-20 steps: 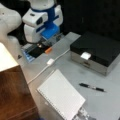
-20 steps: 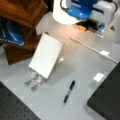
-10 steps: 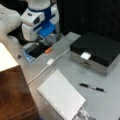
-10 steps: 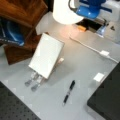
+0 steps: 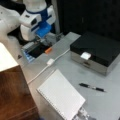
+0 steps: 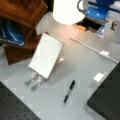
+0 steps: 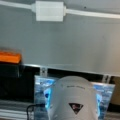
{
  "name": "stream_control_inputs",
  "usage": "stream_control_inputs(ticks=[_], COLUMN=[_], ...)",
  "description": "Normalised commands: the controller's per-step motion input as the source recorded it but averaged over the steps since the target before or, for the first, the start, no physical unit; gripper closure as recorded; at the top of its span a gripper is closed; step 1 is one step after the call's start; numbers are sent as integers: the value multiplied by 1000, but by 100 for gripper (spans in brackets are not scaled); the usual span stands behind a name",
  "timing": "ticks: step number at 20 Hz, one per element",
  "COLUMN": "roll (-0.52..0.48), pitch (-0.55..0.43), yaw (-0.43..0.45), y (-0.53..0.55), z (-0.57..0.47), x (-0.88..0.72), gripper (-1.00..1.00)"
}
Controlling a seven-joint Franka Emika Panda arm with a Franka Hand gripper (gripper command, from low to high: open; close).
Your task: Turn off the lamps. Pick up the book. Place the book on the shelf position.
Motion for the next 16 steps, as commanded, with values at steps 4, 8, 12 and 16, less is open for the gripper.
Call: stream_control_inputs(ticks=[4, 8, 12, 16], roll=[-2, 1, 1, 15], pitch=[-179, -187, -224, -226], yaw=[-149, -151, -135, -102], y=[360, 376, 340, 261], z=[-206, -191, -250, -246], x=[-270, -260, -259, -256], gripper=[-100, -100, -100, -100])
